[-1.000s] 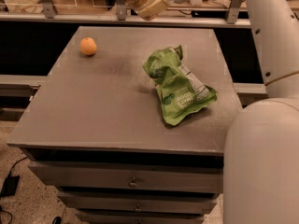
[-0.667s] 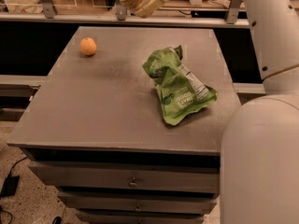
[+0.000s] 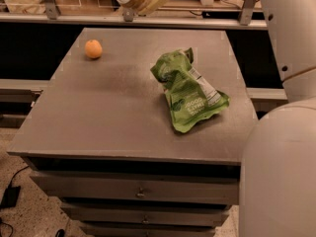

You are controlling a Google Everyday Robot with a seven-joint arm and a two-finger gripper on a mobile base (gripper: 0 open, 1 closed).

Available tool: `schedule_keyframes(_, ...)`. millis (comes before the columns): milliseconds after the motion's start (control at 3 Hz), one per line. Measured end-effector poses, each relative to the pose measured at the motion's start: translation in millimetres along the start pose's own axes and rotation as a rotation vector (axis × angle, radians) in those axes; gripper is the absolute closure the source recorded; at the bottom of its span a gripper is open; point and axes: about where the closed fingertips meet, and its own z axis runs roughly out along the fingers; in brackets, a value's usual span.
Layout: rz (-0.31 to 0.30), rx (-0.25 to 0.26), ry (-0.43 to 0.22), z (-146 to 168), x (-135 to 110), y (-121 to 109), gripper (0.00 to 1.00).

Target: Knock orange can over

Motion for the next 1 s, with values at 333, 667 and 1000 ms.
schedule_keyframes(333, -0.056, -0.056, 0.002, 7, -13, 5, 1.0)
schedule_keyframes(667, -0.186, -0.187, 0.052, 19, -38, 17, 1.0)
schedule_keyframes(1000, -0.271, -0.302, 0.137, 19, -50, 37, 1.0)
